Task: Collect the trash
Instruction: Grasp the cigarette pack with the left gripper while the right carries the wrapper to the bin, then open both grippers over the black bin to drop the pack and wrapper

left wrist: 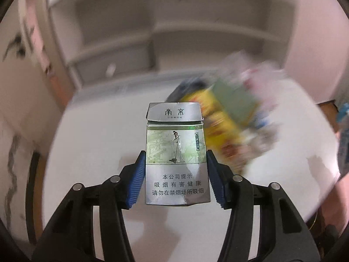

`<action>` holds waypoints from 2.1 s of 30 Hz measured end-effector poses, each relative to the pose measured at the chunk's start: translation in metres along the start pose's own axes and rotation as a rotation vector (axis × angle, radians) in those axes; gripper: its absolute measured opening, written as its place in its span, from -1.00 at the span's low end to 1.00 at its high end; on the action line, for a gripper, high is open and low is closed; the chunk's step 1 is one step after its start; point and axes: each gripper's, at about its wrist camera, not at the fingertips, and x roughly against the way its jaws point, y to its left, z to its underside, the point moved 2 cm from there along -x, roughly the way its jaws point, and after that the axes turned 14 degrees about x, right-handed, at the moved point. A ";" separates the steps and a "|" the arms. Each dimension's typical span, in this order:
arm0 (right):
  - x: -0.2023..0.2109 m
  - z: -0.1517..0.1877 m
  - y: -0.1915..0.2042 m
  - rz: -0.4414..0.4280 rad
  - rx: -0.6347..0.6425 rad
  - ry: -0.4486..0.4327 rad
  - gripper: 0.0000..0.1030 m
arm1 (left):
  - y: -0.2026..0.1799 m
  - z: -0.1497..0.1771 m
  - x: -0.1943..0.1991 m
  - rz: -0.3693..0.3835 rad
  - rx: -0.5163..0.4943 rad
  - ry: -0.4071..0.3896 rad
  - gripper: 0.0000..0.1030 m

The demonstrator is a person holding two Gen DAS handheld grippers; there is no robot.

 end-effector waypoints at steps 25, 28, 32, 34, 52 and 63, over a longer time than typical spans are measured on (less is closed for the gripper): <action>0.078 0.362 -0.273 0.642 -0.734 0.367 -0.44 | -0.510 0.357 -0.087 0.782 -0.688 0.503 0.03; 0.066 0.397 -0.280 0.588 -0.810 0.415 -0.44 | -0.521 0.386 -0.114 0.743 -0.696 0.547 0.04; 0.054 0.416 -0.281 0.567 -0.838 0.454 -0.44 | -0.524 0.405 -0.135 0.714 -0.710 0.553 0.04; 0.051 0.421 -0.282 0.557 -0.854 0.458 -0.44 | -0.525 0.407 -0.146 0.709 -0.718 0.594 0.04; 0.054 0.407 -0.285 0.568 -0.852 0.412 0.23 | -0.524 0.414 -0.146 0.729 -0.694 0.615 0.58; 0.092 0.333 -0.268 0.638 -0.740 0.308 0.42 | -0.473 0.320 -0.062 0.746 -0.620 0.357 0.78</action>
